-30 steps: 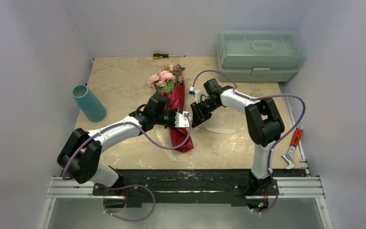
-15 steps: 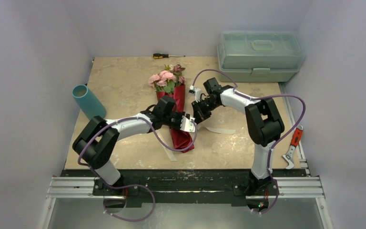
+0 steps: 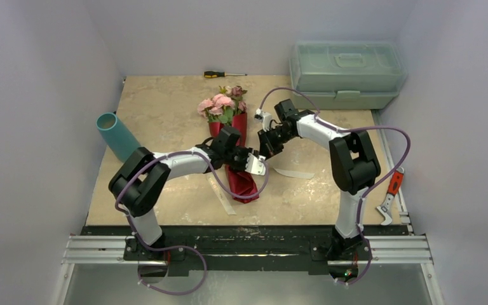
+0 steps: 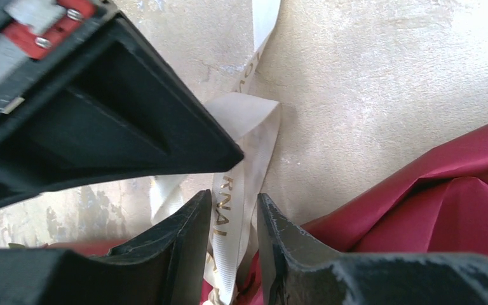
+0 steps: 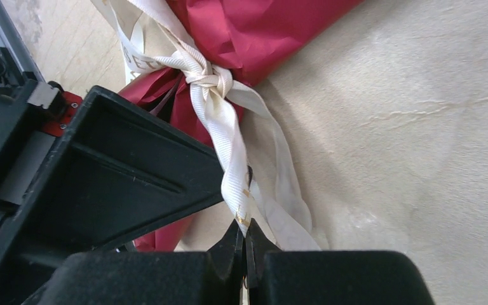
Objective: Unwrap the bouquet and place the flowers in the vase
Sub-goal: Untie the ribbon from the wrapping paper.
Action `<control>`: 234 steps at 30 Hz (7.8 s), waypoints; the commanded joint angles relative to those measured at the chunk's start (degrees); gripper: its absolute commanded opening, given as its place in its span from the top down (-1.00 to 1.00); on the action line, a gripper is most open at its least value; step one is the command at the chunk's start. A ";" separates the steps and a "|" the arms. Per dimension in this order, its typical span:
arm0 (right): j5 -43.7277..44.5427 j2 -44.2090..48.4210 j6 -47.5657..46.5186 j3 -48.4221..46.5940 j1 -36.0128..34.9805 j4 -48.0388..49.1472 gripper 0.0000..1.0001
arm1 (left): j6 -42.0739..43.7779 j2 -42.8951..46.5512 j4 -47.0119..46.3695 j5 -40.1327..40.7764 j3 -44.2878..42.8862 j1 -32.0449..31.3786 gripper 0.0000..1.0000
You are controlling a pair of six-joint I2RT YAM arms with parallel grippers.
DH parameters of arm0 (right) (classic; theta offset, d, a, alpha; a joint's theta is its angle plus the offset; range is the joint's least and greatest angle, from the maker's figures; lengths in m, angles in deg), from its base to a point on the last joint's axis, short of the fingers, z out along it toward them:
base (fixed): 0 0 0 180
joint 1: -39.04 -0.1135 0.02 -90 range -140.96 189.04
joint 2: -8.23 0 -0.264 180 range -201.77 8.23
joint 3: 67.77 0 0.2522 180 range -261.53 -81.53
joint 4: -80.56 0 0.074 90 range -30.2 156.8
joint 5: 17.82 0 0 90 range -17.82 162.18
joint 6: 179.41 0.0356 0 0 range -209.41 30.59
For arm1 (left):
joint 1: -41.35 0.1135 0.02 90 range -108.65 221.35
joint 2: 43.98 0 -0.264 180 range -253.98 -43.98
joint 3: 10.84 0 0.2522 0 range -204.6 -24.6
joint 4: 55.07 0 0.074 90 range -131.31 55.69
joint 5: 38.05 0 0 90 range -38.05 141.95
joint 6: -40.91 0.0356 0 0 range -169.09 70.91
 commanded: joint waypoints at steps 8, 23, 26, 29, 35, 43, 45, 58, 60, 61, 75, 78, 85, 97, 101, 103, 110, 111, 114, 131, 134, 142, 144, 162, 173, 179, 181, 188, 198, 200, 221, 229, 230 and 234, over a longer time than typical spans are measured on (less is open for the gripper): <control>-1.64 1.14 -1.73 -1.70 0.68 -1.34 1.00 | -0.48 -3.48 -0.97 0.87 -4.38 -0.35 0.44; 1.27 -2.42 -3.77 -2.69 3.14 -2.56 1.00 | -25.59 14.18 -4.01 4.41 2.61 4.19 1.00; 2.77 -3.15 -4.21 -2.58 3.15 -2.57 1.00 | -32.10 15.96 -5.34 4.77 4.07 6.34 1.00; 3.60 -3.80 -4.28 -2.58 3.16 -2.71 1.00 | -39.63 16.73 -7.46 5.76 5.60 9.25 1.00; 2.88 -4.31 -2.66 -2.19 2.99 -2.39 1.00 | -44.11 17.67 -7.63 7.04 10.45 12.63 1.00; 1.58 -4.21 -1.47 -2.29 2.37 -1.78 1.00 | -38.10 21.78 -1.70 -2.01 8.35 13.59 0.00; 1.42 -4.35 -1.43 -2.31 2.26 -1.78 1.00 | -32.30 22.51 2.56 -3.65 6.52 12.64 -0.15; 0.82 -4.92 -1.38 -3.75 1.99 -2.48 1.00 | -21.15 11.79 11.69 -3.53 -5.98 1.37 -0.29; 0.72 -4.94 -1.38 -3.78 1.99 -2.57 1.00 | -21.42 9.74 11.53 0.63 -6.78 -0.92 -0.23; 0.64 -4.97 -1.38 -3.80 1.99 -2.57 1.00 | -22.28 8.87 10.55 3.16 -6.67 -1.79 -0.21; 0.89 -4.97 -1.38 -3.66 1.98 -2.58 1.00 | -27.36 5.95 12.48 13.93 -7.73 -2.20 0.60; 1.28 -5.00 -1.47 -3.61 1.96 -2.50 1.00 | -28.22 9.08 14.13 11.64 -6.57 -1.73 0.80; 1.86 -4.88 -1.29 -3.12 1.90 -2.30 1.00 | -29.39 12.57 17.31 9.62 -6.85 0.51 1.00; 2.05 5.77 -3.11 -0.91 2.71 0.47 -0.32 | -38.36 18.82 13.93 -5.83 -12.92 4.84 1.00; 1.77 14.52 -2.19 4.15 3.19 7.22 -0.47 | -44.30 16.70 11.75 -6.33 -14.26 5.57 1.00; 1.75 18.59 -0.58 7.06 3.08 11.83 -0.56 | -47.42 15.55 10.98 -7.52 -14.80 6.41 1.00; -3.19 19.19 4.96 10.28 2.12 21.14 -0.64 | -57.49 12.65 6.01 -11.35 -14.96 9.38 1.00; -3.78 19.24 5.37 10.74 2.04 23.40 -0.64 | -58.74 12.17 5.47 -11.99 -15.03 9.93 1.00; -5.01 19.12 8.50 11.33 1.76 27.24 -0.64 | -59.76 10.90 5.39 -13.60 -15.70 11.00 1.00; -0.94 16.71 4.68 8.97 -0.20 31.86 -0.12 | -55.51 8.73 9.47 -17.13 -17.67 11.51 1.00; -0.61 16.64 4.30 8.67 -0.16 32.02 0.44 | -54.75 8.67 10.57 -16.62 -18.09 11.71 1.00; 2.43 20.25 9.03 12.17 -0.15 33.76 1.00 | -54.12 10.88 9.59 -10.71 -17.24 14.94 -0.47; 2.92 20.42 10.06 12.68 -0.20 33.80 1.00 | -51.36 13.88 4.75 -8.32 -13.01 15.37 -0.88; 4.31 20.99 18.04 9.84 2.39 30.81 1.00 | -35.04 12.09 -12.05 -8.64 6.62 12.19 -1.00; 3.69 21.81 19.81 8.38 4.87 26.98 1.00 | -28.69 3.83 -9.30 -6.18 3.93 8.55 -1.00; 1.63 22.55 23.06 5.96 7.61 25.76 1.00 | -20.99 0.06 5.54 -3.12 0.33 8.19 -1.00; 1.46 23.05 23.14 5.25 7.81 25.00 1.00 | -20.63 -1.54 8.57 -1.85 -1.12 8.24 -1.00; 1.70 24.36 23.75 2.20 10.01 22.34 1.00 | -20.74 -1.88 8.84 -1.07 -0.36 8.36 -1.00; 2.63 25.16 24.10 -2.63 11.09 20.58 1.00 | -20.78 -3.29 12.47 -0.42 -2.35 9.38 -1.00; 2.75 25.30 24.19 -3.90 11.23 20.14 1.00 | -20.23 -3.17 13.52 0.04 -2.14 9.60 -1.00; 7.42 29.64 24.99 -11.29 17.49 18.50 1.00 | -14.21 -1.99 15.64 -0.32 1.41 12.08 -1.00; 8.71 32.29 25.03 -12.80 20.84 17.35 1.00 | -11.81 -2.66 16.95 -1.08 1.25 13.05 -1.00; 8.98 32.59 24.99 -13.05 21.11 17.10 1.00 | -11.61 -2.69 16.98 -1.18 1.29 13.16 -1.00; 10.23 33.63 24.06 -13.89 21.97 15.53 1.00 | -10.90 -2.91 17.15 -1.61 1.08 13.51 -1.00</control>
